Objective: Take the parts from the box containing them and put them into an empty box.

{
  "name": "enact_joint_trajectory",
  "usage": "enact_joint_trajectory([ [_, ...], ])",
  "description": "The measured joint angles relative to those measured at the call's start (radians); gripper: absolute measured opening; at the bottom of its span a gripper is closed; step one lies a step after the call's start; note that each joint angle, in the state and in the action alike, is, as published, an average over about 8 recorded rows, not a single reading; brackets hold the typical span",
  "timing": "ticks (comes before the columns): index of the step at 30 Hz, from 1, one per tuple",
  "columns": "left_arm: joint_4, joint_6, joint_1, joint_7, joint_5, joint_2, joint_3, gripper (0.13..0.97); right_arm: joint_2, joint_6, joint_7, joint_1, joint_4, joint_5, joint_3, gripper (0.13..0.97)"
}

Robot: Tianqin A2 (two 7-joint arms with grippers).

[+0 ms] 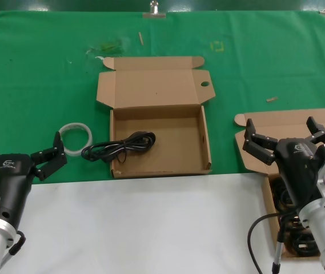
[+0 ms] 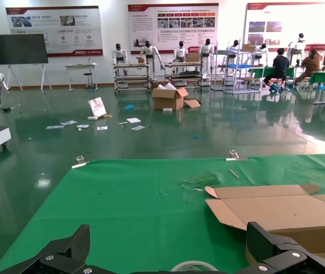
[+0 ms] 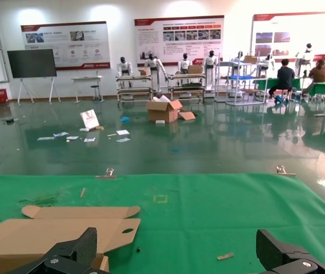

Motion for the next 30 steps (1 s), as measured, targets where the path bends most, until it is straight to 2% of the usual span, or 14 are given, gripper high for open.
enact_joint_trajectory([
  [30,0.0,0.0,0.0,0.0,0.0,0.0,0.0,0.965,0.0,0.0,0.0,0.0,0.0,0.0,0.0,0.966],
])
